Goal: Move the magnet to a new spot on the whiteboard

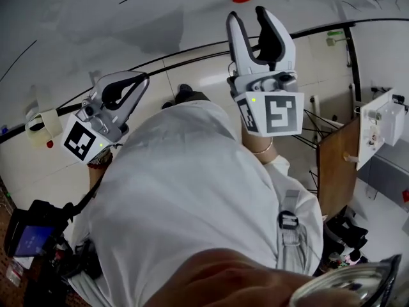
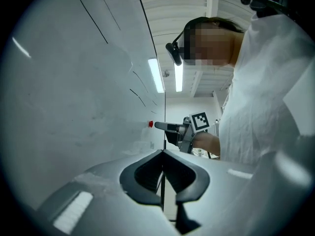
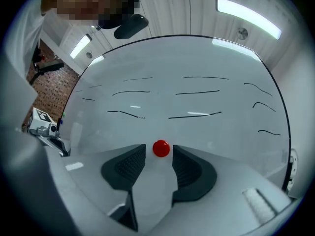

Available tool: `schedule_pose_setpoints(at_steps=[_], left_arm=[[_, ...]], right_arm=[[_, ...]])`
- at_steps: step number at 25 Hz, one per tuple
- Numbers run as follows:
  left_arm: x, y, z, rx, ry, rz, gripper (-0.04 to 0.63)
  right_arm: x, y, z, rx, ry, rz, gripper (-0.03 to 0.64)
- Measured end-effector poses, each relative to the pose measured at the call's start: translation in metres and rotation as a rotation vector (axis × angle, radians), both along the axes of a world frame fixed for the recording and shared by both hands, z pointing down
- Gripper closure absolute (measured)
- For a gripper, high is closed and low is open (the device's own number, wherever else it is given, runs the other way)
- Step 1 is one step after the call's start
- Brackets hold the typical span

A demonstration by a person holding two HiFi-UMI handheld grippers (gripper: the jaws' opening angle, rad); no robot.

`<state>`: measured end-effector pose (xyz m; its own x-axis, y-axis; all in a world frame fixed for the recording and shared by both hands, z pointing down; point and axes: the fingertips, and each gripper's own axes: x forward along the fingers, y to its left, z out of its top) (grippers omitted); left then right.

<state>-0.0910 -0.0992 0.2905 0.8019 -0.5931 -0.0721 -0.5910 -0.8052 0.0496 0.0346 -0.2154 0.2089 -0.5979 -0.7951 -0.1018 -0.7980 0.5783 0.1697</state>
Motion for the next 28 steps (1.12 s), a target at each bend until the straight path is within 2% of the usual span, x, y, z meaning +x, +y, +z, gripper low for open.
schedule_pose_setpoints(at_steps=[8, 12, 15, 18, 24, 28], left_arm=[[-0.006, 0.0, -0.004, 0.007, 0.025, -0.021, 0.589], [-0.006, -0.001, -0.003, 0.001, 0.044, -0.011, 0.589], [-0.008, -0.002, 0.001, -0.004, 0.037, -0.01, 0.589], [-0.008, -0.002, 0.004, -0.011, 0.029, -0.015, 0.589], [-0.015, 0.003, 0.01, -0.018, 0.026, -0.031, 0.589], [-0.015, 0.006, 0.011, -0.022, 0.053, -0.027, 0.589]], right_arm=[[-0.025, 0.009, 0.0, 0.015, 0.013, -0.039, 0.458], [-0.028, 0.008, -0.009, 0.032, -0.019, -0.022, 0.479], [-0.025, 0.009, -0.008, 0.074, 0.038, -0.019, 0.491], [-0.028, 0.01, -0.011, 0.098, 0.048, -0.035, 0.492], [-0.028, 0.007, -0.006, 0.068, 0.022, -0.023, 0.492], [-0.02, -0.002, -0.001, 0.066, 0.05, -0.005, 0.492]])
